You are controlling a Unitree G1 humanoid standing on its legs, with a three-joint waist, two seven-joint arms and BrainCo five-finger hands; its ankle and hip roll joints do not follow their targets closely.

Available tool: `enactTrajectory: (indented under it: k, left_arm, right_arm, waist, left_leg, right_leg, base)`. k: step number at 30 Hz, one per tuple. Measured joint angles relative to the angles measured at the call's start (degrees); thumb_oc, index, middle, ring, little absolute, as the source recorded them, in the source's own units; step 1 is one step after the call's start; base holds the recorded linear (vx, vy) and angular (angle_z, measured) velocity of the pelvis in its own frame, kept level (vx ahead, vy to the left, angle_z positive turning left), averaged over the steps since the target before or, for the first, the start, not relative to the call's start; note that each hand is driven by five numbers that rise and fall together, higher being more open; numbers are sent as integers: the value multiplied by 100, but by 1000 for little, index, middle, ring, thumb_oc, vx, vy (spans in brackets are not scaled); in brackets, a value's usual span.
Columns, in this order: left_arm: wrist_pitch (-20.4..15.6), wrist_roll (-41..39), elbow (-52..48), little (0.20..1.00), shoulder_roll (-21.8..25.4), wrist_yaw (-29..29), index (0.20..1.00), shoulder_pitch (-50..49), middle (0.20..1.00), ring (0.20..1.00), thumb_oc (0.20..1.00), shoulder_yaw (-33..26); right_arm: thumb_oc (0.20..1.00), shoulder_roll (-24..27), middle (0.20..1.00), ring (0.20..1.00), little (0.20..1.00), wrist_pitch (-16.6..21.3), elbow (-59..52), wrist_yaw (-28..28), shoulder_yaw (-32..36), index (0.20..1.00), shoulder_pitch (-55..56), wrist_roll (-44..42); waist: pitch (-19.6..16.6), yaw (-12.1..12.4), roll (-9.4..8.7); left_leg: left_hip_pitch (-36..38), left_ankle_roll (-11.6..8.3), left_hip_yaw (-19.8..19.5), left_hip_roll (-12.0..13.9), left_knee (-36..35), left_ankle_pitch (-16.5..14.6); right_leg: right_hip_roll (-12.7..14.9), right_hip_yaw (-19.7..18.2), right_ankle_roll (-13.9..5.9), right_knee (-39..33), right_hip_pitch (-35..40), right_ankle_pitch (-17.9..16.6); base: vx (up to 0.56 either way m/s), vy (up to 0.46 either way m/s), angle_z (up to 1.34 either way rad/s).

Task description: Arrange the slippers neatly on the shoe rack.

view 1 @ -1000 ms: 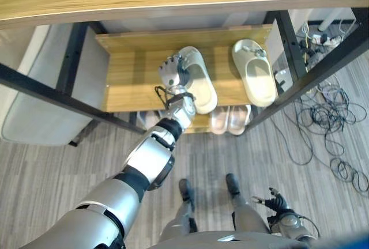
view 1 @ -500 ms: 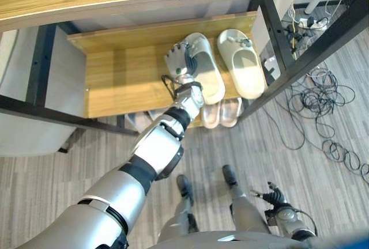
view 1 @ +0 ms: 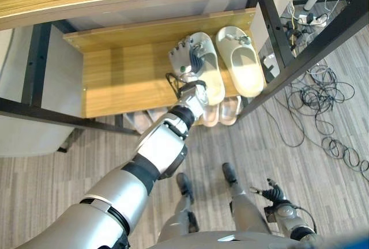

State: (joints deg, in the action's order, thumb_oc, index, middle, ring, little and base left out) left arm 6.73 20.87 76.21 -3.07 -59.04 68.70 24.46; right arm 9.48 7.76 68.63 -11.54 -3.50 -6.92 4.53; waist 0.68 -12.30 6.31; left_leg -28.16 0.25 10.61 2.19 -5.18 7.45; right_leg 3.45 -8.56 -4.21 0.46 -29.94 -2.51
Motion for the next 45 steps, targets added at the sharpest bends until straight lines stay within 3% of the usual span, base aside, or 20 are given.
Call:
enactTrajectory:
  k: [9, 14, 18, 25, 30, 38, 45]
  left_arm:
    - [-87, -322, -3, 1000, -111, 283, 1000, -4, 1000, 1000, 1000, -476]
    - [-69, -625, -87, 1000, -324, 989, 1000, -4, 1000, 1000, 1000, -683]
    - [46, -847, -454, 1000, -348, 1544, 1000, -182, 1000, 1000, 1000, -768]
    - [49, -1045, -1251, 1000, -311, 2026, 1000, -819, 1000, 1000, 1000, -989]
    - [67, -1360, -1555, 1000, -289, 2127, 1000, -983, 1000, 1000, 1000, -1336]
    - [435, -2025, -1610, 1000, -220, 2289, 1000, -1037, 1000, 1000, 1000, -1810]
    - [515, -2263, -1614, 1000, -252, 2372, 1000, -1038, 1000, 1000, 1000, -1831]
  right_arm:
    - [1000, -11, 1000, 1000, 1000, 9, 100, -3, -2, 1000, 0, 0]
    - [1000, -69, 1000, 1000, 1000, 4, 86, -23, -28, 1000, -12, -56]
    - [1000, -57, 1000, 1000, 1000, -9, 106, -89, -17, 1000, -9, -99]
    - [1000, -42, 1000, 1000, 1000, -51, 179, -223, 80, 1000, -21, -222]
    - [1000, -43, 1000, 1000, 1000, -63, 259, -267, 129, 1000, -42, -233]
    - [1000, -62, 1000, 1000, 1000, -202, 299, -351, 129, 1000, -143, -273]
    - [1000, -125, 1000, 1000, 1000, -288, 320, -424, 128, 1000, -209, -275]
  waist:
    - [-144, -9, 16]
    - [-219, 7, 46]
    - [-287, 78, 141]
    - [-431, 150, 347]
    - [-431, 264, 358]
    - [-417, 282, 376]
    - [-397, 286, 397]
  left_leg:
    - [6, 12, -10, -2, 0, 14]
    - [78, 25, -80, -6, 1, 59]
    - [125, 3, -225, -6, -1, 129]
    - [131, -43, -320, -11, -2, 137]
    - [137, -29, -356, 0, -1, 174]
    - [134, -31, -384, 1, 0, 187]
    - [132, -34, -385, 8, -1, 185]
  right_leg:
    - [-3, 6, -2, 57, -17, 2]
    - [3, 76, -3, 110, 67, 12]
    - [-1, 187, 11, 281, 96, 84]
    - [1, 276, 15, 396, 90, 123]
    - [-9, 311, 29, 430, 88, 140]
    - [-9, 333, 32, 451, 86, 182]
    - [-17, 333, 37, 455, 81, 193]
  base:
    - [0, 0, 0]
    - [20, -1, 6]
    - [14, 2, 15]
    - [-9, 8, 5]
    - [-3, -1, 2]
    - [0, 2, 1]
    - [0, 0, 0]
